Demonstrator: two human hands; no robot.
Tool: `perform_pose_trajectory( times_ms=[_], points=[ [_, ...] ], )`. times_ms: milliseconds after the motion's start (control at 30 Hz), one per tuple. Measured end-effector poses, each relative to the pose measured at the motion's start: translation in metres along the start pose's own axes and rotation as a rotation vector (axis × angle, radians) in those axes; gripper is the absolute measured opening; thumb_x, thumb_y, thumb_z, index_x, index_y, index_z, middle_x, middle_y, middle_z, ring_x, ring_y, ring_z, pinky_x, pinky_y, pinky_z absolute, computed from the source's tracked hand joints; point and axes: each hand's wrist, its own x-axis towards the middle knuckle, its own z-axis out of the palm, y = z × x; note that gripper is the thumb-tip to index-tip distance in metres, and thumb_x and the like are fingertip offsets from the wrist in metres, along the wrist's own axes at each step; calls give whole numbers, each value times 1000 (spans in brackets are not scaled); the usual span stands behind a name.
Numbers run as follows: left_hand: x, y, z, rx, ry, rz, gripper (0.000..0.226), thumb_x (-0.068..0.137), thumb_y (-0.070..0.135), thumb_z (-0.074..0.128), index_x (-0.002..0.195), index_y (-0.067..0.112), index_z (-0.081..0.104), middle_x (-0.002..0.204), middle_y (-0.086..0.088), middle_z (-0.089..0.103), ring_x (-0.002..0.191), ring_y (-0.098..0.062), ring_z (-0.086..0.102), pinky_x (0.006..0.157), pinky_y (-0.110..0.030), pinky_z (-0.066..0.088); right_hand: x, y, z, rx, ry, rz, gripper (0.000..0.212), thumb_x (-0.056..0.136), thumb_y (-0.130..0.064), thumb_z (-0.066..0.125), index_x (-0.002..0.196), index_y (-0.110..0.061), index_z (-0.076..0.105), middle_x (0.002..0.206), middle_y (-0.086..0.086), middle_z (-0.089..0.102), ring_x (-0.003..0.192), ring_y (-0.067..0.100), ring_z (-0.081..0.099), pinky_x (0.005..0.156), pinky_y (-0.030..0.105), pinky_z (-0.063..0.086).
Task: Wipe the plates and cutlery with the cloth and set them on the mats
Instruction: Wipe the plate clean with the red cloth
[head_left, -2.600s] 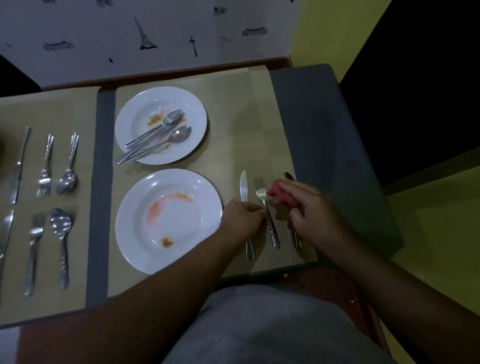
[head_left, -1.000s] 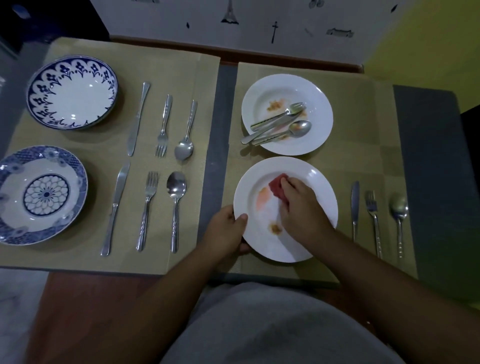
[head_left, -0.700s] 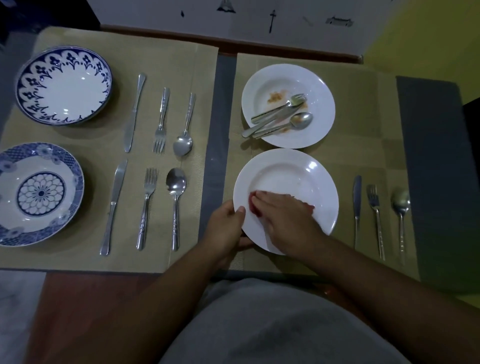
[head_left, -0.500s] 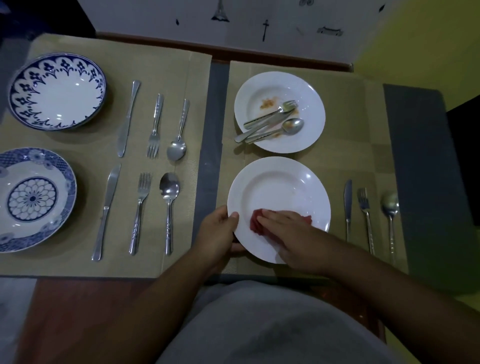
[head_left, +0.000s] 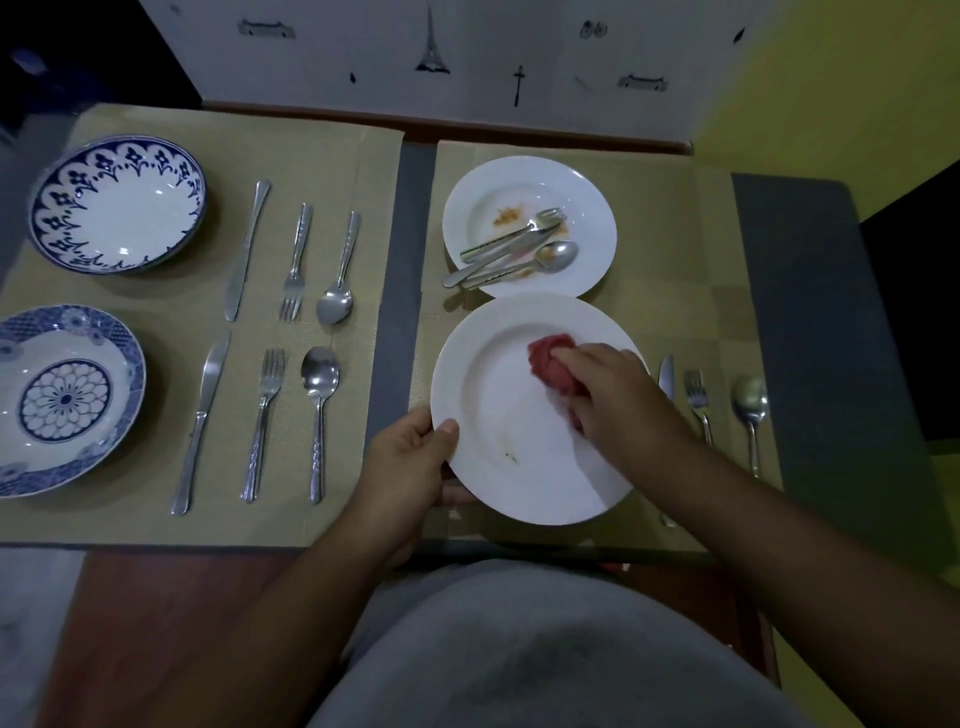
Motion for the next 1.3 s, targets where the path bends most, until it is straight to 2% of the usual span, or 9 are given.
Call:
perform_pose_trajectory(
  times_ms=[133, 233, 433, 600, 700, 767, 967, 1100, 1300],
  points=[
    [-4, 5, 13, 16, 5, 35, 25, 106, 15, 48, 121, 15, 68, 106, -8, 78, 97, -28, 75, 73, -45, 64, -17, -33, -3, 109, -129, -221, 41, 92, -25, 59, 130, -36, 52, 131, -16, 56, 114, 17, 49, 100, 38, 40],
    [-6, 12, 15, -1, 11, 39, 26, 106, 18, 48, 121, 14, 68, 106, -10, 78, 97, -30, 75, 76, -49, 63, -47, -44, -17, 78, -227, -298, 48, 94, -37, 53, 141, -34, 44, 143, -21, 44, 127, 6, 35, 109, 29, 28],
    [-19, 16, 24, 10, -9, 26, 24, 106, 17, 49, 118, 11, 69, 105, -13, 77, 95, -33, 75, 73, -48, 64, -74, -22, -41, 69, -277, -385, 32, 91, -29, 58, 122, -28, 65, 129, -15, 60, 123, 4, 46, 113, 28, 27],
    [-21, 26, 24, -11, -39, 57, 26, 106, 16, 47, 119, 10, 69, 106, -13, 77, 98, -32, 74, 75, -47, 63, -32, -46, -41, 52, -86, -383, 32, 87, -19, 67, 119, -23, 68, 126, -9, 64, 118, 12, 54, 111, 36, 34],
    [-19, 36, 19, -63, 1, 76, 27, 107, 17, 46, 122, 13, 68, 108, -10, 78, 97, -28, 75, 76, -46, 63, -41, -43, -48, -3, -33, -331, 37, 67, -4, 81, 101, -17, 76, 107, 0, 72, 94, 24, 64, 90, 46, 51],
    [-21, 37, 21, -56, 1, 73, 27, 107, 17, 46, 122, 13, 68, 108, -9, 78, 98, -29, 75, 78, -50, 63, -64, -34, -45, 30, -57, -307, 30, 69, -2, 75, 96, -16, 76, 101, -1, 71, 90, 24, 64, 81, 46, 54],
    [-31, 29, 31, -33, -82, 14, 25, 105, 15, 48, 118, 9, 69, 103, -15, 77, 92, -33, 75, 72, -46, 64, -38, -52, -33, 42, -91, -400, 22, 80, -14, 64, 98, -20, 74, 106, -1, 71, 93, 25, 63, 84, 49, 50],
    [-33, 25, 24, -38, -49, 80, 26, 105, 13, 49, 123, 13, 68, 107, -9, 77, 92, -26, 76, 68, -42, 63, 3, -34, -63, -37, 215, -281, 27, 83, -8, 67, 108, -17, 74, 113, 1, 69, 102, 24, 58, 94, 36, 44],
    [-37, 27, 18, 35, -60, 124, 25, 105, 12, 49, 122, 15, 67, 105, -7, 78, 97, -29, 75, 74, -48, 63, -16, -31, -64, 39, 408, -36, 35, 88, -15, 67, 123, -11, 65, 115, 3, 62, 109, 20, 52, 96, 34, 45]
  ],
)
